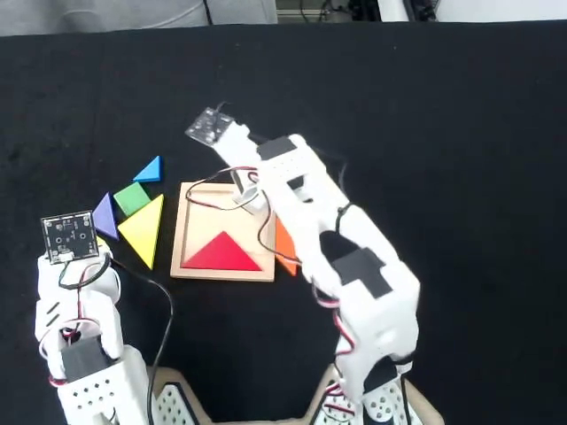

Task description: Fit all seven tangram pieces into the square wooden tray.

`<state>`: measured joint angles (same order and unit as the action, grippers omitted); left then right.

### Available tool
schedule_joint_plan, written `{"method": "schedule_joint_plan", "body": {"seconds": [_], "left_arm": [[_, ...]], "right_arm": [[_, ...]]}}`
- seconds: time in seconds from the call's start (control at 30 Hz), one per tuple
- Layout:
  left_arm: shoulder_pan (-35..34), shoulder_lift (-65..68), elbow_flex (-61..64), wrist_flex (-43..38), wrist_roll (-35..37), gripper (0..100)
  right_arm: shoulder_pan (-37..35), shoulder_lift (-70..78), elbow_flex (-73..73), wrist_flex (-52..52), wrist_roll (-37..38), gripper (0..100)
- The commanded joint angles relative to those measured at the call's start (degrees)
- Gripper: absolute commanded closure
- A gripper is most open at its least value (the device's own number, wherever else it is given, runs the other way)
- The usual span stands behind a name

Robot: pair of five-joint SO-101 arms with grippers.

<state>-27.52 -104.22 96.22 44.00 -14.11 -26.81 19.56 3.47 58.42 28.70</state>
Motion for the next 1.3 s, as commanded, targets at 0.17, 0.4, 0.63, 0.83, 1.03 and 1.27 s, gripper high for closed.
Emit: {"method": "schedule_joint_plan", "body": {"seconds": [0.17,0.4,0.63,0.83,1.03,1.27], "left_arm": [[2.24,-0.35,0.84,0.53,0.35,97],[6.46,-0.35,-0.4,3.34,0.44,82],[14.9,-0.35,-16.13,18.99,1.41,82],[14.99,4.66,-19.3,18.37,-3.16,82],[13.58,25.76,-29.41,16.97,-3.6,82],[13.49,55.03,-45.76,28.22,-3.69,81]], "right_arm": [[1.41,-30.99,13.49,1.76,-2.99,71.7],[7.47,-52.26,40.13,-9.49,-12.75,75.5],[13.54,-51.03,48.04,-19.52,-18.81,96.3],[17.85,-46.37,48.31,-24.62,-22.95,98.3],[18.29,-41.45,47.96,-27.16,-22.86,98.3],[18.29,-40.48,47.96,-28.31,-22.77,98.2]]}}
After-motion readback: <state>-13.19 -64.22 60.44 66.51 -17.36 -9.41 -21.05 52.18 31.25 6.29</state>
